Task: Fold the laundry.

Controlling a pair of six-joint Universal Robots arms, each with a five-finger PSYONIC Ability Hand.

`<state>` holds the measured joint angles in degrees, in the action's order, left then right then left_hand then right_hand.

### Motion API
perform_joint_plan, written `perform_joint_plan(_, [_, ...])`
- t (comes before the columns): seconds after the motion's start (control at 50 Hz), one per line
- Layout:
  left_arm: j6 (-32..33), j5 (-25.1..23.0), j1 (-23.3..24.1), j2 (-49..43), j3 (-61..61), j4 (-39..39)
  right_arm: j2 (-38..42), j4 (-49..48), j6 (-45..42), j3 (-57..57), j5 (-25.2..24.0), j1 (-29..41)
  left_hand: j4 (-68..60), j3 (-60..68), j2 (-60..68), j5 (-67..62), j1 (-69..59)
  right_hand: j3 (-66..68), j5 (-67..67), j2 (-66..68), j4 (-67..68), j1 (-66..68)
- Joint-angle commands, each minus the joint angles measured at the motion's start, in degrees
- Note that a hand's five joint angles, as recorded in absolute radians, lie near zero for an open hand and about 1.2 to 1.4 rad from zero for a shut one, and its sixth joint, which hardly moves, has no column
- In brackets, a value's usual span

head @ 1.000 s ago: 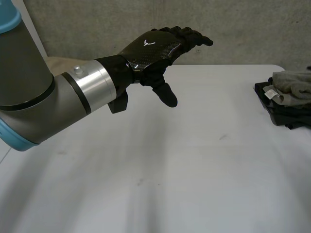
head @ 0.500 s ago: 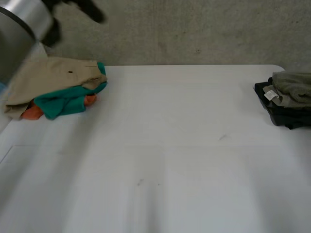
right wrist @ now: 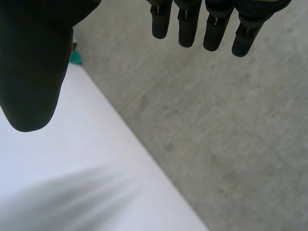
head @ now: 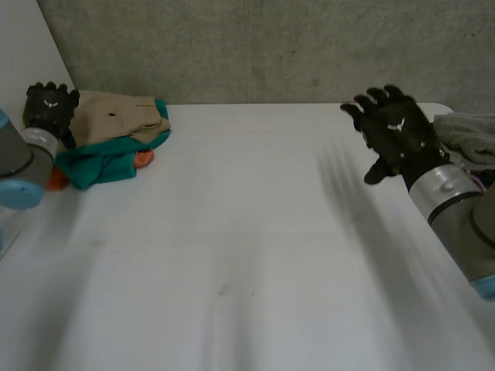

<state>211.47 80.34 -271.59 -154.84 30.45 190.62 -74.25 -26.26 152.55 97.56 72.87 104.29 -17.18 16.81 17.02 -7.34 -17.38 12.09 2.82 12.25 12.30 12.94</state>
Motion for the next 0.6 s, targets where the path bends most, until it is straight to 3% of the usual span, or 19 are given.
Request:
perform_joint_plan(0.02, [-0.4, -0.3, -2.4, -12.5, -14.0, 1.1, 0.8, 0.0, -2.4, 2.6, 1.0, -0.6, -11.2, 11.5, 11.3, -11.0, -11.0, -2.1, -2.8, -2.2, -2.3, -2.9])
perform_joint_plan(0.08, [-0.4, -0.9, -3.0, -14.3, -16.6, 1.3, 0.7, -0.1, -2.6, 3.6, 1.0, -0.8, -37.5, 37.9, 37.7, -37.3, -37.3, -2.1, -2.8, -2.2, -2.3, -2.9])
perform_joint_plan(0.1, [-0.4, -0.3, -2.8, -14.6, -17.2, 1.5, 0.7, -0.1, -2.6, 3.9, 1.0, -0.8, -61.8, 62.1, 61.9, -61.6, -61.6, -2.1, -2.8, -2.2, -2.3, -2.9])
perform_joint_plan(0.16, [-0.4, 1.3, -2.0, -14.5, -17.3, 3.2, 0.5, 0.0, -2.6, 4.4, 1.3, -0.8, -62.8, 63.2, 63.0, -62.7, -62.6, -2.1, -2.8, -2.2, -2.3, -2.9])
perform_joint_plan(0.2, [-0.4, 4.9, -0.3, -13.4, -16.1, 5.5, 0.4, 0.0, -2.6, 4.7, 1.5, -0.8, -62.8, 63.2, 63.0, -62.7, -62.6, -2.1, -2.8, -2.2, -2.3, -2.9])
perform_joint_plan(0.3, [-1.3, 9.6, 4.5, -1.1, -9.4, 6.6, 0.2, -0.1, -2.6, 5.1, 1.8, -0.8, -62.8, 63.2, 63.0, -62.7, -62.6, -2.1, -2.8, -2.2, -2.3, -2.9])
perform_joint_plan(0.38, [-4.1, 9.2, 6.7, 12.4, 1.9, 7.9, 0.2, 0.0, -2.5, 5.1, 2.4, -0.8, -62.8, 63.2, 63.0, -62.7, -62.6, -2.1, -2.8, -2.2, -2.3, -2.9])
perform_joint_plan(0.44, [-10.9, 7.6, 10.6, 26.8, 11.5, 11.3, 0.1, 0.0, -2.5, 5.4, 2.4, -0.9, -62.8, 63.2, 63.0, -62.7, -62.6, -2.1, -2.8, -2.2, -2.3, -2.9])
perform_joint_plan(0.56, [-21.3, 4.4, 16.7, 41.0, 22.7, 11.8, -0.9, 0.0, -2.4, 5.8, 2.5, -0.9, -62.8, 63.2, 63.0, -62.7, -62.6, -2.1, -2.8, -2.2, -2.3, -2.9])
perform_joint_plan(0.6, [-24.8, 3.1, 21.2, 46.3, 27.4, 11.2, -1.6, -0.1, -2.3, 6.0, 2.7, -1.0, -62.8, 63.2, 63.0, -62.7, -62.6, -2.1, -2.8, -2.2, -2.3, -2.9])
